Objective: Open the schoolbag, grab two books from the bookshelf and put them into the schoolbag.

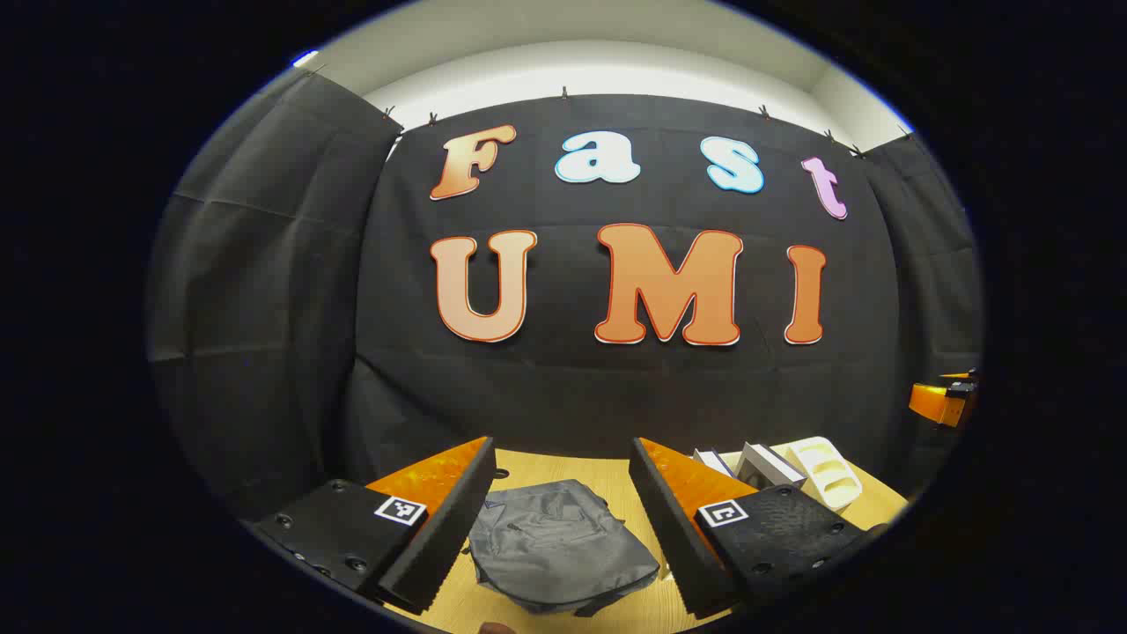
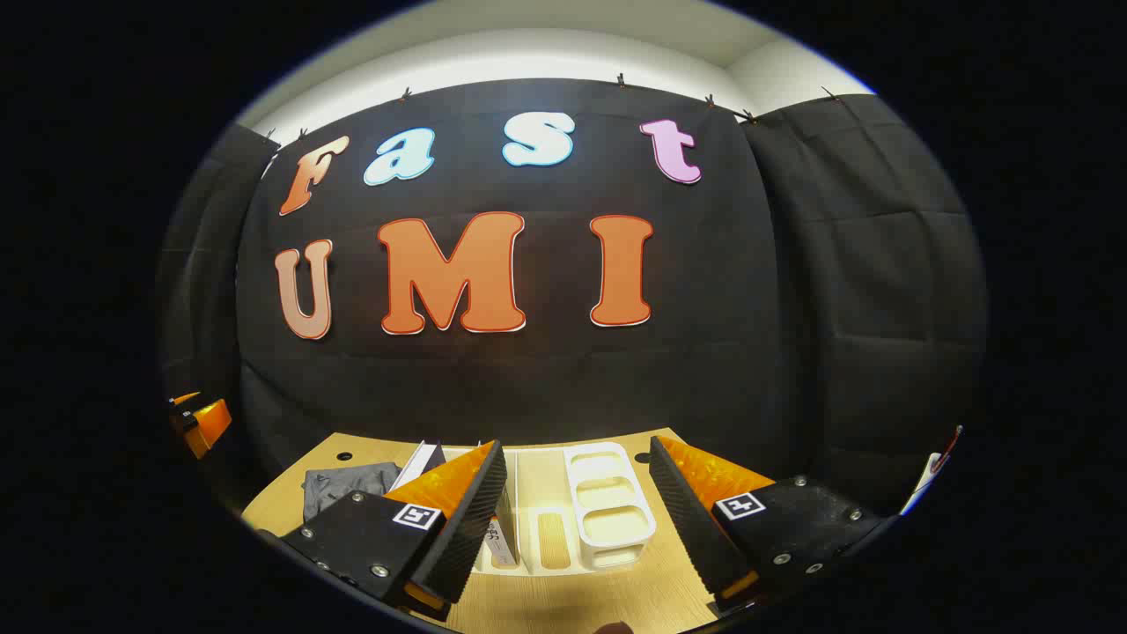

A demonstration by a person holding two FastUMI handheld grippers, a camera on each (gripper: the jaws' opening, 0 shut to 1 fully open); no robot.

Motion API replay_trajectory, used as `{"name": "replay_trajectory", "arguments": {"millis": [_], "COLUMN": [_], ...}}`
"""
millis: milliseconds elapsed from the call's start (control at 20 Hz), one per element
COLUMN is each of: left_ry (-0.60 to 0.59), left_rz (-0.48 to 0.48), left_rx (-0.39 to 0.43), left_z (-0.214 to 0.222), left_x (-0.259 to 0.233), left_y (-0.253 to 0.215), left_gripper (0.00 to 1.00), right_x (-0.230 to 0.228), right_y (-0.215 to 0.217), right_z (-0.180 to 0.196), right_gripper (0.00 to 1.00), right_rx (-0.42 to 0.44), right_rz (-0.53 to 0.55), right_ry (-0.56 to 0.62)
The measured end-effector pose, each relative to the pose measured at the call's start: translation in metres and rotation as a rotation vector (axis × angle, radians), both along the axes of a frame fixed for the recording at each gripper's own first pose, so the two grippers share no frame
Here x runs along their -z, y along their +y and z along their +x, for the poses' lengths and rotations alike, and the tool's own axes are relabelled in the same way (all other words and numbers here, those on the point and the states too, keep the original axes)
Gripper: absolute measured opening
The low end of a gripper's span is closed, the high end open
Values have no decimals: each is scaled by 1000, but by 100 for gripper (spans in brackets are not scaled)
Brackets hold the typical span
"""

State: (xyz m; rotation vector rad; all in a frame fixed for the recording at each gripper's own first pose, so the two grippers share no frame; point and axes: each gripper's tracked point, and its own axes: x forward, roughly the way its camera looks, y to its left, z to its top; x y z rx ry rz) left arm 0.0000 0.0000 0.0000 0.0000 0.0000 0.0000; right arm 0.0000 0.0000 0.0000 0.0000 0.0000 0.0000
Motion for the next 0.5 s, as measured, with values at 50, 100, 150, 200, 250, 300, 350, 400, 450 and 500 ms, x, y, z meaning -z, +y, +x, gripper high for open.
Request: {"name": "replay_trajectory", "arguments": {"millis": [50, 100, 150, 200, 250, 300, 350, 400, 450, 500], "left_ry": [-3, -2, -2, -2, -1, 2, 5, 6, 9, 8], "left_rz": [6, 11, 15, 23, 28, 28, 25, 22, 22, 21], "left_rx": [2, 3, 2, -3, -3, -1, 2, 5, 2, -3], "left_z": [0, -1, -1, -1, -1, -2, -2, -2, -2, -2], "left_x": [-1, -1, 0, 1, 2, 2, 5, 5, 5, 5], "left_y": [0, 0, -1, 0, 0, -1, -3, -4, -3, -1], "left_gripper": [96, 96, 96, 96, 96, 96, 96, 96, 96, 96], "right_x": [1, 0, 0, 0, 0, 0, 0, 0, 0, 0], "right_y": [1, 1, 1, 2, 3, 3, 2, 2, 3, 3], "right_z": [1, 0, 0, 0, 0, 0, 0, 0, 0, -1], "right_gripper": [97, 97, 97, 97, 97, 97, 97, 97, 97, 97], "right_rx": [-1, -2, -3, -4, -6, -9, -8, -7, -7, -7], "right_rz": [-1, -3, -4, -3, -2, -2, -2, -4, -6, -7], "right_ry": [0, -2, -1, -1, 0, 2, 0, -1, -1, -1]}}
